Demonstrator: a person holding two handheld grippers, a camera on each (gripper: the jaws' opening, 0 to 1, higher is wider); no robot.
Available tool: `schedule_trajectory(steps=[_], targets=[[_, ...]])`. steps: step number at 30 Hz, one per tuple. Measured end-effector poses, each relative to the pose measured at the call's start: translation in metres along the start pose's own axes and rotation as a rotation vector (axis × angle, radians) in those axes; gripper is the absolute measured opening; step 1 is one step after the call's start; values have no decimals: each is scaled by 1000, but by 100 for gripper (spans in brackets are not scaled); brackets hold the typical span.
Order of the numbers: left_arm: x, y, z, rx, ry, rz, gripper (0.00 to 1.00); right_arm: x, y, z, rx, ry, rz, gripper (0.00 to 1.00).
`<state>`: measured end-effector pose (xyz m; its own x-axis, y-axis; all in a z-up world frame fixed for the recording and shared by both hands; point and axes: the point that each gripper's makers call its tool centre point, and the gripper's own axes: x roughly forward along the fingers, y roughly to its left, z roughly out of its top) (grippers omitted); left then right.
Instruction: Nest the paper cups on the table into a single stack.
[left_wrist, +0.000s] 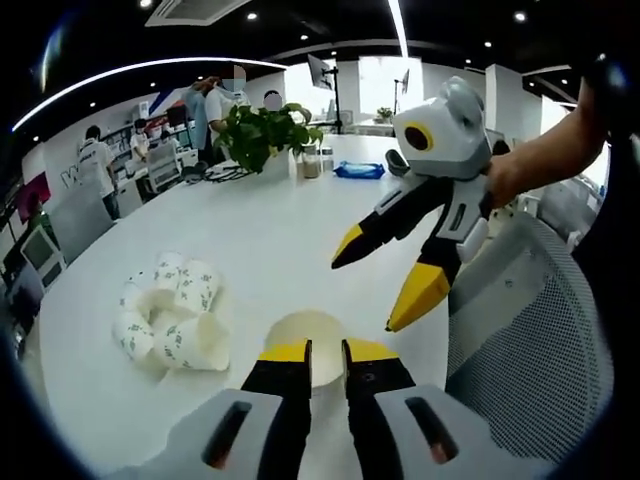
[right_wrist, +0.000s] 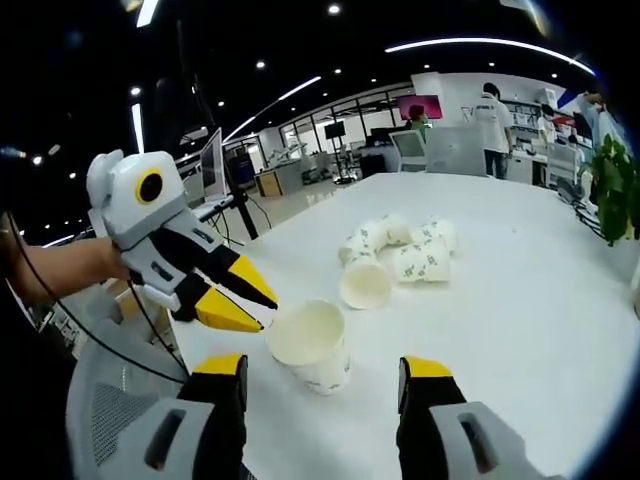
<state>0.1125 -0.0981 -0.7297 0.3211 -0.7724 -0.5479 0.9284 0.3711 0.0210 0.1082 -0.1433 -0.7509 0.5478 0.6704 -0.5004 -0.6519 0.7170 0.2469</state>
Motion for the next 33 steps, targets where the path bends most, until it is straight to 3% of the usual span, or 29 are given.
schedule_trajectory(steps=[16,24,33], targets=[[-8,27,7,-58,-79,101,23,-6,1,14,8,-77,-2,65],[-12,60,2,-169,-134,165,24,-8,-3,14,-19,-92,-22,72],[-20,103,-10,-211,-140,266,27,-10,-5,10,-86,-88,-43,80]])
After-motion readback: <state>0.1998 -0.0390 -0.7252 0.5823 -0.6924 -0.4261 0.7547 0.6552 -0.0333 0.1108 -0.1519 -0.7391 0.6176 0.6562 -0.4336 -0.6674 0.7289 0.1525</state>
